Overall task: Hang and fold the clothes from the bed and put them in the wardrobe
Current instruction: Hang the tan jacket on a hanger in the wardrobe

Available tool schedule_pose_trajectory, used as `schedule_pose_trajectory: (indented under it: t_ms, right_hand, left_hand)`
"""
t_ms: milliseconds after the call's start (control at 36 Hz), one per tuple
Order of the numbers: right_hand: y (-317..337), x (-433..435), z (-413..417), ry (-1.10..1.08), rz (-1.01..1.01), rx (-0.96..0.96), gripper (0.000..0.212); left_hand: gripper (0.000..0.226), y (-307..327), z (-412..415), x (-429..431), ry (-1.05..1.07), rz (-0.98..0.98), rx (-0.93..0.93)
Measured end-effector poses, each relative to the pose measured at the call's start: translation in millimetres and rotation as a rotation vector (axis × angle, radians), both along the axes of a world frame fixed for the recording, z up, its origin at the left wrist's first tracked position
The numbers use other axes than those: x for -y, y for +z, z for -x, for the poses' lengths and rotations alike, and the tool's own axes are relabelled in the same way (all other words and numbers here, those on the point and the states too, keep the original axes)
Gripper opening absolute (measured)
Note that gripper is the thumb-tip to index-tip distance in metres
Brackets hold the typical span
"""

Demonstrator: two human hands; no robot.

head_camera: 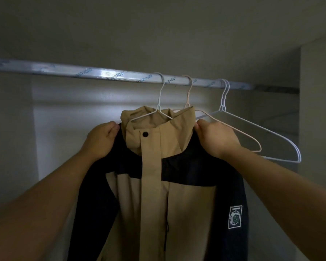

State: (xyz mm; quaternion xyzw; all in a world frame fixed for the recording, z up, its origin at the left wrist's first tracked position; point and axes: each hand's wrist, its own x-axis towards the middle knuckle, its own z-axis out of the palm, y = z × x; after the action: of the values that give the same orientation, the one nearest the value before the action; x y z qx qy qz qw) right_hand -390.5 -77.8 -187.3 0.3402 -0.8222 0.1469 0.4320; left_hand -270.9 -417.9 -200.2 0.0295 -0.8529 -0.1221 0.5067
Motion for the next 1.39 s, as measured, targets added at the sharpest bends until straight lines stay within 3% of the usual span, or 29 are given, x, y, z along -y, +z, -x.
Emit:
schedule_pose_trajectory:
  t_ms: [111, 194, 250, 306, 444, 528, 694, 806, 944, 1167, 1278, 1389]
  right_hand:
    - [7, 0, -4, 0.143, 0.129, 0.163, 0.041]
    - [17, 7, -14, 0.29, 0.353, 0.3, 0.054]
    - [29, 17, -21, 0.293, 0.429, 0.37, 0.073]
    - [41, 25, -24, 0.213, 0.379, 0.4, 0.078]
    - [68, 33, -17, 0.119, 0.251, 0.537, 0.037]
    - [81, 29, -16, 0.112, 0.229, 0.607, 0.032]
    - [97, 18, -23, 0.137, 0.275, 0.618, 0.017]
    - [98, 21, -31, 0.142, 0.285, 0.665, 0.021]
    - [97, 27, -39, 0.16, 0.271, 0.809, 0.01]
    - [118, 13, -37, 0.155, 0.321, 1.048, 0.006]
    - [122, -4, -29, 0.149, 0.436, 1.098, 0.02]
    - [121, -10, -28, 0.098, 0.5, 1.116, 0.006]
  left_hand:
    - [0.047, 14, -5, -17, -0.099, -0.261, -0.004]
    - [0.069, 38, -7, -41, -0.108, -0.463, -0.043]
    - [0.079, 57, -7, -55, -0.082, -0.523, 0.003]
    - [0.068, 74, -6, -65, -0.075, -0.495, 0.084]
    - [0.026, 104, -10, -81, 0.043, -0.288, 0.285]
    - [0.023, 112, -10, -80, 0.107, -0.227, 0.319]
    - [0.016, 112, -10, -81, 0.301, -0.032, 0.149]
    - [0.017, 112, -8, -88, 0.19, -0.193, 0.198]
    - [0.008, 113, -5, -94, 0.077, -0.404, 0.485]
    - [0.024, 118, -4, -86, 0.007, -0.69, 0.28]
    - [0.017, 118, -2, -72, -0.033, -0.83, 0.169]
    - [0.018, 118, 4, -70, -0.082, -0.86, 0.116]
